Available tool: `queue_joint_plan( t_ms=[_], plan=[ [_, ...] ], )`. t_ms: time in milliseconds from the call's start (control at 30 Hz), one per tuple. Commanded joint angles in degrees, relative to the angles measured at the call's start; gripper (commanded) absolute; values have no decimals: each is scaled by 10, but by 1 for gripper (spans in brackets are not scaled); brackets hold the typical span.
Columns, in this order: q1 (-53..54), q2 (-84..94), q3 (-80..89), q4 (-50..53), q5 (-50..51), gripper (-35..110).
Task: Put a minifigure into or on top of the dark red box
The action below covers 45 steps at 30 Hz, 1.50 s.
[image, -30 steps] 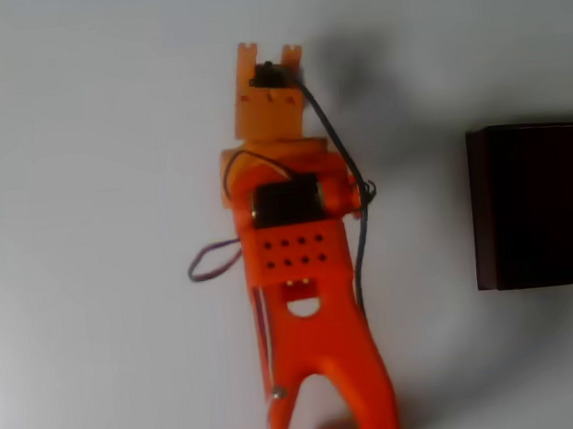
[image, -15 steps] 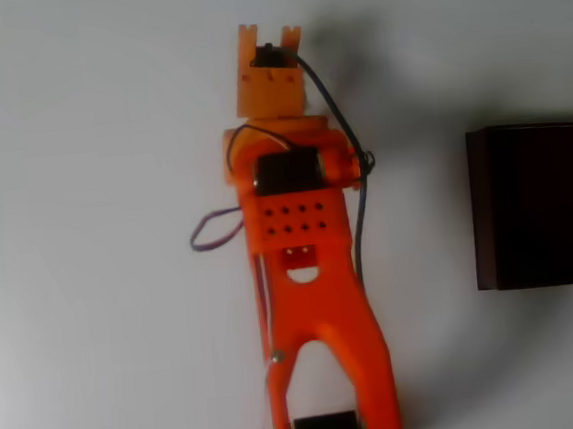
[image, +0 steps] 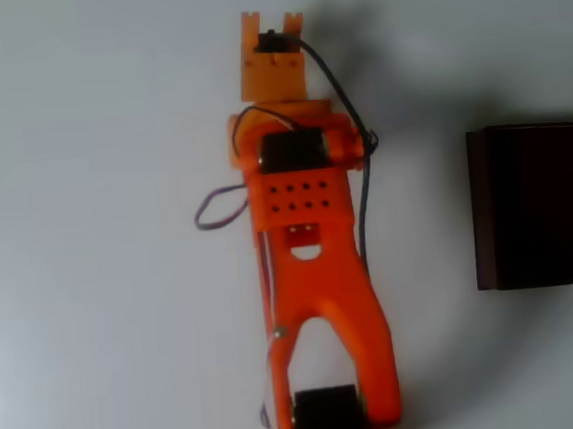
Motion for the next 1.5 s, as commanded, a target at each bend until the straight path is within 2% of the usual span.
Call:
queue_joint_plan(
  t_ms=[0,800,1033,1467],
  plan=[
    [-6,1,-43,22,-1,23],
    [-10,-35,-83,42,5,18],
    [-10,-53,-114,65,2,10],
    [-10,-82,-165,101,1,5]
  ],
)
